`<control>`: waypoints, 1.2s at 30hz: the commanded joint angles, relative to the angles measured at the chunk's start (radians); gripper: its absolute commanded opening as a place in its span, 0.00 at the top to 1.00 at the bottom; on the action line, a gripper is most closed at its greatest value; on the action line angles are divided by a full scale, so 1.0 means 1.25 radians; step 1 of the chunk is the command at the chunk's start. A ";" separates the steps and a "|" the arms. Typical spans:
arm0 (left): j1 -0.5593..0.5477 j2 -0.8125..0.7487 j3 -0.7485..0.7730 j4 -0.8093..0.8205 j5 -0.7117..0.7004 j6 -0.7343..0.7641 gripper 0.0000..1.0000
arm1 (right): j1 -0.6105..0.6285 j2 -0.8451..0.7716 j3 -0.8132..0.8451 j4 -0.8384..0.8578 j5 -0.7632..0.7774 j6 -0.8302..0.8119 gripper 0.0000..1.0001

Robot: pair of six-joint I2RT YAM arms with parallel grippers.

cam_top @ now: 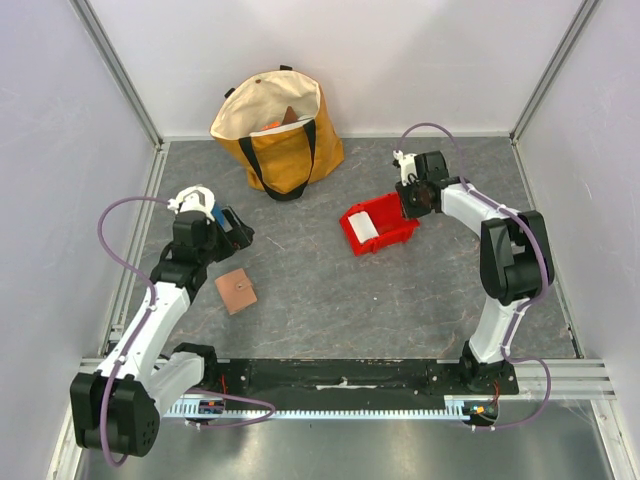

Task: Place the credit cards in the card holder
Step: Move the storage box to the center of the board, then move the card holder to the center of the board.

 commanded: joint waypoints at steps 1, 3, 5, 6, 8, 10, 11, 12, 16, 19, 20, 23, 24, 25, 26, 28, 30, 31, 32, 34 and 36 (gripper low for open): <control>0.001 -0.010 -0.031 -0.040 -0.070 -0.062 0.01 | 0.002 0.011 0.027 -0.022 0.005 -0.006 0.68; 0.002 -0.024 -0.050 -0.045 -0.089 -0.073 0.01 | 0.002 0.008 0.025 -0.021 0.017 0.003 0.66; 0.002 -0.037 -0.061 -0.055 -0.110 -0.080 0.01 | 0.000 0.003 0.030 -0.021 0.033 0.005 0.62; 0.001 -0.043 -0.061 -0.062 -0.121 -0.083 0.01 | -0.001 -0.003 0.035 -0.022 0.037 0.007 0.60; 0.002 -0.046 -0.060 -0.086 -0.143 -0.091 0.01 | -0.008 -0.020 0.044 -0.016 0.034 0.010 0.54; 0.002 -0.045 -0.055 -0.116 -0.164 -0.100 0.01 | -0.015 -0.042 0.049 -0.002 0.022 0.019 0.48; 0.002 -0.044 -0.050 -0.131 -0.175 -0.107 0.01 | -0.019 -0.054 0.050 0.007 0.005 0.019 0.43; 0.004 -0.043 -0.044 -0.152 -0.183 -0.112 0.01 | -0.022 -0.064 0.051 0.016 -0.008 0.024 0.39; 0.004 -0.065 -0.045 -0.202 -0.208 -0.149 0.01 | -0.022 -0.093 0.062 0.021 -0.001 0.034 0.36; 0.005 -0.067 -0.068 -0.211 -0.204 -0.172 0.01 | -0.023 -0.131 0.054 0.023 0.015 0.048 0.35; 0.004 -0.064 -0.074 -0.223 -0.203 -0.184 0.01 | -0.023 -0.149 0.047 0.025 0.012 0.054 0.34; 0.004 -0.018 -0.076 -0.258 -0.188 -0.219 0.01 | -0.022 -0.218 0.029 0.034 0.001 0.097 0.34; 0.006 0.002 -0.074 -0.273 -0.176 -0.229 0.01 | -0.022 -0.232 0.019 0.037 -0.007 0.117 0.34; 0.006 0.021 -0.076 -0.282 -0.159 -0.233 0.01 | -0.022 -0.269 0.007 0.049 -0.020 0.150 0.34; 0.005 0.038 -0.076 -0.290 -0.144 -0.237 0.02 | -0.022 -0.299 -0.011 0.061 -0.040 0.170 0.34; 0.005 0.053 -0.087 -0.293 -0.116 -0.242 0.03 | -0.019 -0.358 -0.054 0.094 -0.110 0.198 0.34; 0.006 0.043 -0.107 -0.286 -0.109 -0.249 0.04 | -0.016 -0.410 -0.089 0.109 -0.135 0.220 0.34; 0.005 0.030 -0.118 -0.282 -0.107 -0.253 0.05 | -0.014 -0.431 -0.102 0.112 -0.145 0.230 0.34; 0.006 0.019 -0.126 -0.275 -0.107 -0.253 0.06 | -0.012 -0.446 -0.110 0.112 -0.163 0.240 0.34; 0.005 0.006 -0.145 -0.266 -0.106 -0.254 0.10 | -0.008 -0.477 -0.133 0.109 -0.194 0.269 0.35; 0.005 0.004 -0.174 -0.236 -0.078 -0.241 0.14 | -0.002 -0.503 -0.155 0.115 -0.224 0.294 0.36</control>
